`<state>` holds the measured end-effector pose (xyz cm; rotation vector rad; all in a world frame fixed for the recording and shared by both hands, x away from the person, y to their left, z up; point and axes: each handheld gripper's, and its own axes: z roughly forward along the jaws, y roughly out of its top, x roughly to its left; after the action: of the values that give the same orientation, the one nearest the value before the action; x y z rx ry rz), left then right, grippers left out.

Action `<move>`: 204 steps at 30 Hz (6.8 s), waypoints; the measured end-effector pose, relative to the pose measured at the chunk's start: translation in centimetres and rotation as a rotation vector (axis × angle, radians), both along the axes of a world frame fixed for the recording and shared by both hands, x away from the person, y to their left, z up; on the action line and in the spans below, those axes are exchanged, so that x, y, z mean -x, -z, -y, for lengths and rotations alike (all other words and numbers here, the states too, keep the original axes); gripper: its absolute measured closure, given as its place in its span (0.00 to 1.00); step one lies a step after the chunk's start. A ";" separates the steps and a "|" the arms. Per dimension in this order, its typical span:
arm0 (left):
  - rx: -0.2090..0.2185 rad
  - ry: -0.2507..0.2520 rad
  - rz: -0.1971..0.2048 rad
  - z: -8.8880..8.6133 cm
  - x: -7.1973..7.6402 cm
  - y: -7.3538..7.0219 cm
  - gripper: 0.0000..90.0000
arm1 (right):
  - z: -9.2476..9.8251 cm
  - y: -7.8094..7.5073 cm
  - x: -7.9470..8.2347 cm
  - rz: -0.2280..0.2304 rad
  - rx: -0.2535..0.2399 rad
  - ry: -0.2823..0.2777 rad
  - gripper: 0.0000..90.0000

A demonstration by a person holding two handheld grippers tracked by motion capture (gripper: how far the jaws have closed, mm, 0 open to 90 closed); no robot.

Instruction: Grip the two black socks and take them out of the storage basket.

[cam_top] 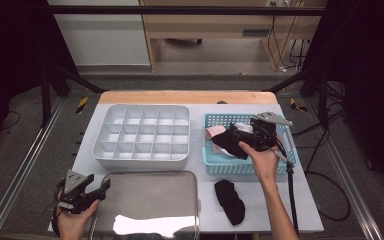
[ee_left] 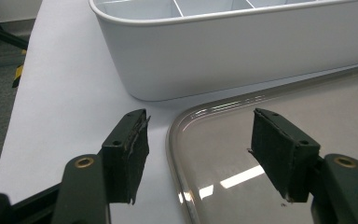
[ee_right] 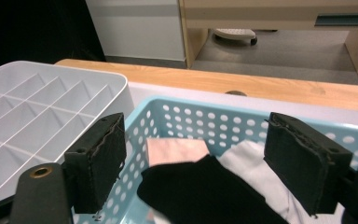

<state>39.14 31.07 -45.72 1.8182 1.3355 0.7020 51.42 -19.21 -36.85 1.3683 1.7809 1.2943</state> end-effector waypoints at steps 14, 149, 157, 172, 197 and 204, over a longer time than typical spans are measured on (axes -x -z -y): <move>-0.002 0.004 -0.004 -0.1 -0.1 0.0 0.40 | -1.1 1.6 -4.1 -0.054 0.058 0.004 0.28; 0.000 0.019 -0.001 0.5 0.0 0.0 0.42 | 2.4 -6.4 13.0 0.210 -0.108 -0.303 0.96; -0.006 0.021 -0.002 0.6 0.0 0.0 0.42 | 3.7 -4.2 14.5 0.157 -0.110 -0.278 0.96; -0.001 0.021 0.006 0.5 0.1 -0.1 0.42 | 5.8 0.2 15.0 0.027 -0.055 -0.168 0.96; -0.002 0.020 0.003 0.6 0.1 0.0 0.42 | 8.4 8.3 12.2 -0.194 0.083 -0.001 0.94; 0.002 0.018 0.003 0.5 0.0 -0.1 0.42 | 8.4 9.0 11.8 -0.205 0.073 0.009 0.83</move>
<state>39.10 30.56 -45.66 1.8246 1.3153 0.6934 39.65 -27.60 -45.85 1.5119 1.9344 1.1057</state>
